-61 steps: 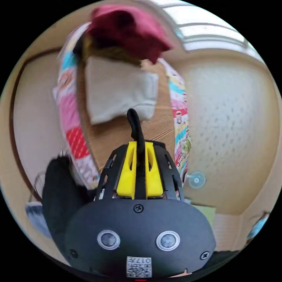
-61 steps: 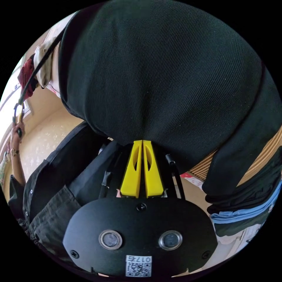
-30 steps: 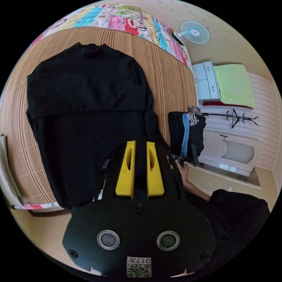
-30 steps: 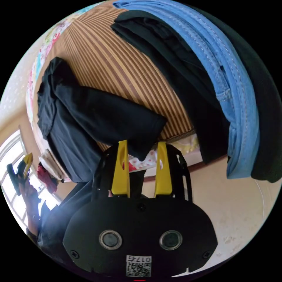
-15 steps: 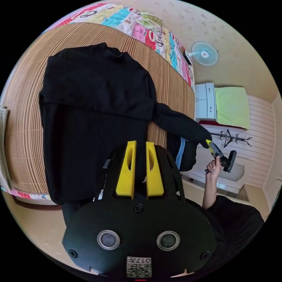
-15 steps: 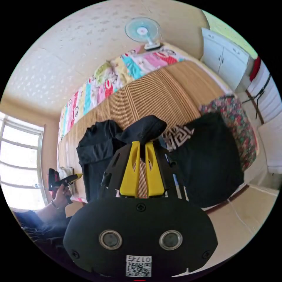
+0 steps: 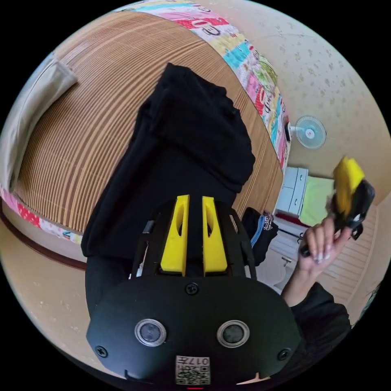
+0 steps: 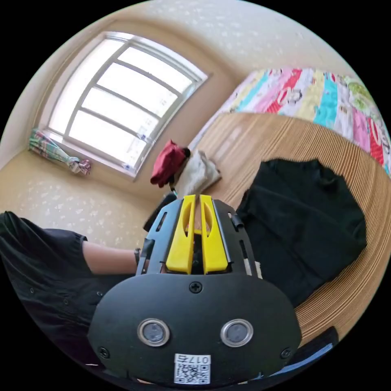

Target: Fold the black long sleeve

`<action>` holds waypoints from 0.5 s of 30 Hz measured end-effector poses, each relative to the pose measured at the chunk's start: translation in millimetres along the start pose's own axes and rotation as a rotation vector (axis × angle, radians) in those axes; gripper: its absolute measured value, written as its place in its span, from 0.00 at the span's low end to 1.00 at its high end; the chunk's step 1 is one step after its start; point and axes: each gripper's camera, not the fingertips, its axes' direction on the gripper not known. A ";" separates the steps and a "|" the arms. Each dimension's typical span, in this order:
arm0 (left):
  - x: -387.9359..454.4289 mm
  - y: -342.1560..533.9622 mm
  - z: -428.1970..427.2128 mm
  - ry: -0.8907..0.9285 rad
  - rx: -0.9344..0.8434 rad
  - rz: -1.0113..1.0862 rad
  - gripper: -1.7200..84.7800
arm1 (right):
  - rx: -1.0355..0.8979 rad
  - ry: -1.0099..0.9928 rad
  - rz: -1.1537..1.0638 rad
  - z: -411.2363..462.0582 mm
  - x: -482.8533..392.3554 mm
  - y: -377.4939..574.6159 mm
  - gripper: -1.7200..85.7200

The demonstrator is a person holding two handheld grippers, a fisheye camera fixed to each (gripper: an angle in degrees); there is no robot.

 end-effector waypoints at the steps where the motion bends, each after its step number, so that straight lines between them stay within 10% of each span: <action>1: -11.2 0.4 -7.0 -0.001 0.009 -0.020 0.09 | -0.040 -0.002 0.014 11.8 4.3 5.0 0.04; 6: -45.7 -9.2 -26.0 -0.034 0.014 -0.059 0.09 | -0.342 0.032 0.245 66.8 73.8 87.3 0.03; 15: -46.6 -88.1 -19.8 -0.036 -0.150 0.089 0.12 | -0.324 0.094 0.736 1.8 139.1 228.6 0.08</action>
